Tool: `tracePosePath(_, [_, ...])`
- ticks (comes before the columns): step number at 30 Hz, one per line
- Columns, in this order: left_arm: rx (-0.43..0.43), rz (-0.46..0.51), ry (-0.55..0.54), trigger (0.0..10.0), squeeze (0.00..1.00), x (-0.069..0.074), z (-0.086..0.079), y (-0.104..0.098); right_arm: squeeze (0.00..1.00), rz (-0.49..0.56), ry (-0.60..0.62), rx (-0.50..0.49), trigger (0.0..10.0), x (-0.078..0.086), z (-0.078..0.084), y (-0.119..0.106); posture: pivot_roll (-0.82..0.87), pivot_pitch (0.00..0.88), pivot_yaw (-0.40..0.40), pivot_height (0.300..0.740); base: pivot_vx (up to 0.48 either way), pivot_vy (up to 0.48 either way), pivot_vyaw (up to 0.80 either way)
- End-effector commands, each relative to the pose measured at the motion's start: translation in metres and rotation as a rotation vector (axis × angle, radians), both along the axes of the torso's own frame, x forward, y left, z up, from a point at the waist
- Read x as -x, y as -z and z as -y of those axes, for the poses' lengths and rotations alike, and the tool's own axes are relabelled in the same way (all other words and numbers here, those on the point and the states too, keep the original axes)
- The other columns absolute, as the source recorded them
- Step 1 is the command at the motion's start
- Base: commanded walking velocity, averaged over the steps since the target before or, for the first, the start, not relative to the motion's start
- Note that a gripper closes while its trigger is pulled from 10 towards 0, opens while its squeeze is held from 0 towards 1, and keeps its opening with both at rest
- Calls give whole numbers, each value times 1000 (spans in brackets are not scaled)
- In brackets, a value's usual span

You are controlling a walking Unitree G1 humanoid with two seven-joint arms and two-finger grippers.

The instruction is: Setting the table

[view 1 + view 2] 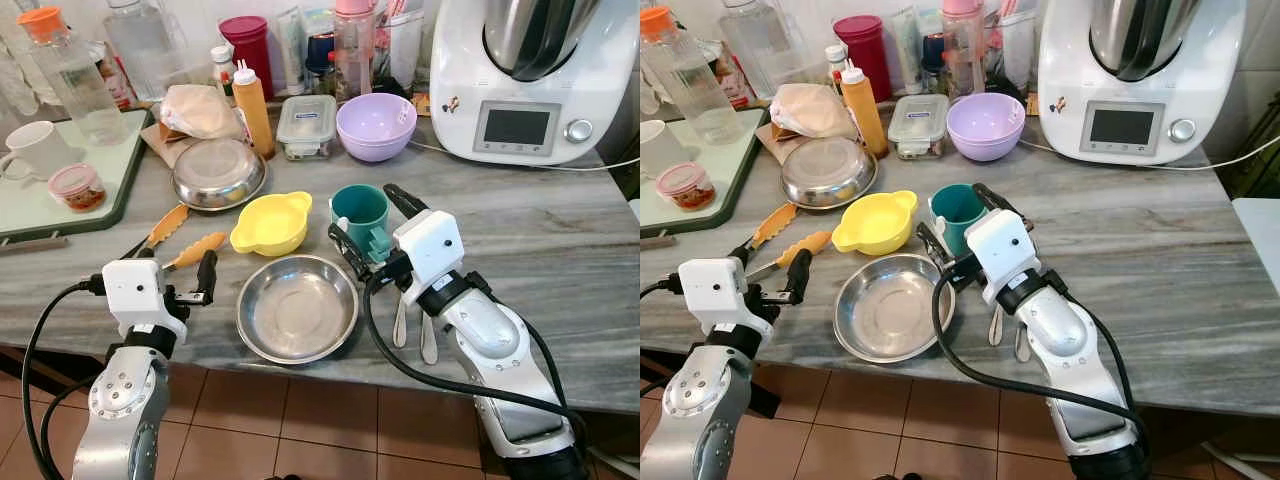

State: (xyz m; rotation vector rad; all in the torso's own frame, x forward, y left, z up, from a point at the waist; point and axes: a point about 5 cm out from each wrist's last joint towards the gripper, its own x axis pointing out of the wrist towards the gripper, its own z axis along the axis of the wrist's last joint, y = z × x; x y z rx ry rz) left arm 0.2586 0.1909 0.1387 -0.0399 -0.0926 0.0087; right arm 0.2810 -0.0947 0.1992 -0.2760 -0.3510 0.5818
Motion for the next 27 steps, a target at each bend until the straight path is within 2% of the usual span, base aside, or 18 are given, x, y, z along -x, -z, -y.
tracePosePath(1, [-17,-13,-1,10000,0,0,-3,1,0,5,-1,-11,10000,-1,-1,-1,-162,103,100,740,0,0,0])
tracePosePath(13, [-17,-13,-1,10000,0,0,-3,1,0,5,-1,-11,10000,-1,-1,-1,-162,103,100,740,0,0,0])
tracePosePath(15, [20,29,35,10000,0,-3,8,-4,0,6,39,-20,10000,-4,3,-1,-174,97,104,740,0,0,0])
tracePosePath(27, [22,36,36,10000,0,-4,9,-5,0,5,47,-22,10000,-5,4,-1,-172,92,101,740,0,0,0])
